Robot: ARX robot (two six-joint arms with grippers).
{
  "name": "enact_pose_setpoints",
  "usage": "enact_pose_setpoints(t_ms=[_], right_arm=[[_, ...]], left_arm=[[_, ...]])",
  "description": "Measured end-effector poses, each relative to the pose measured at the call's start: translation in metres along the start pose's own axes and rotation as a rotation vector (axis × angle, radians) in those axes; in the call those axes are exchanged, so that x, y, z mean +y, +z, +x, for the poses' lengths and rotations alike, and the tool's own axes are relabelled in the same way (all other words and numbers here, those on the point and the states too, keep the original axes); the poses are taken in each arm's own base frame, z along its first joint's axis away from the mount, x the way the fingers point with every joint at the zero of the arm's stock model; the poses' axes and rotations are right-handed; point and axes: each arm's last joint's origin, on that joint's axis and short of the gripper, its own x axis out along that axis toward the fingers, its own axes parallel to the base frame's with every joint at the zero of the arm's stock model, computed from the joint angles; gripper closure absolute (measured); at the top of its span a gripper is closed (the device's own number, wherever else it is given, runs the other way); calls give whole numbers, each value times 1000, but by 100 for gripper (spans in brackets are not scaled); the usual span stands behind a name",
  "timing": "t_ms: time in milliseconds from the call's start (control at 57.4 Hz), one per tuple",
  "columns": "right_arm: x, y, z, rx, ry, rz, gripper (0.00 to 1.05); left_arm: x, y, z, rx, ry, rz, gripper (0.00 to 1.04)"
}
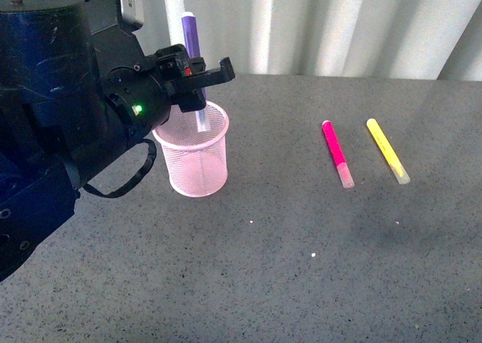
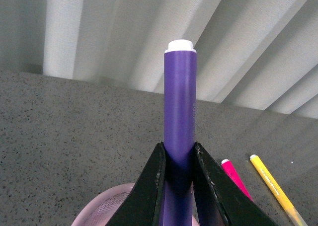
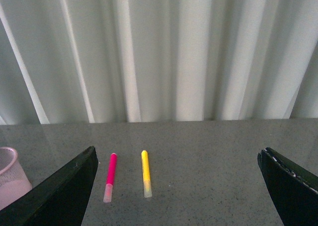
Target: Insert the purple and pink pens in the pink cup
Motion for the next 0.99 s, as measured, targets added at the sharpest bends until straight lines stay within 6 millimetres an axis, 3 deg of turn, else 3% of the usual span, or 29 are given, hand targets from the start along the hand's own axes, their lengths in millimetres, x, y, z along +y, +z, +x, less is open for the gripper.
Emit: enact_pose_setpoints(t_ms=[296,366,540,766,923,992], right_arm=[[0,0,0,0,0,0,7],[0,0,0,0,0,0,7],[0,0,0,0,0,0,7],[0,0,0,0,0,0,7],[0,0,0,0,0,0,7],[0,0,0,0,0,0,7]], left_arm=[[6,-1,1,1,21,0,92],[6,-1,1,9,16,-5,73],[7,-1,-3,15,21,-6,45],[11,25,-20,2,45,-8,5],[8,60,-38,74,83,80,7],[2,76,-55,171,94,194,7]])
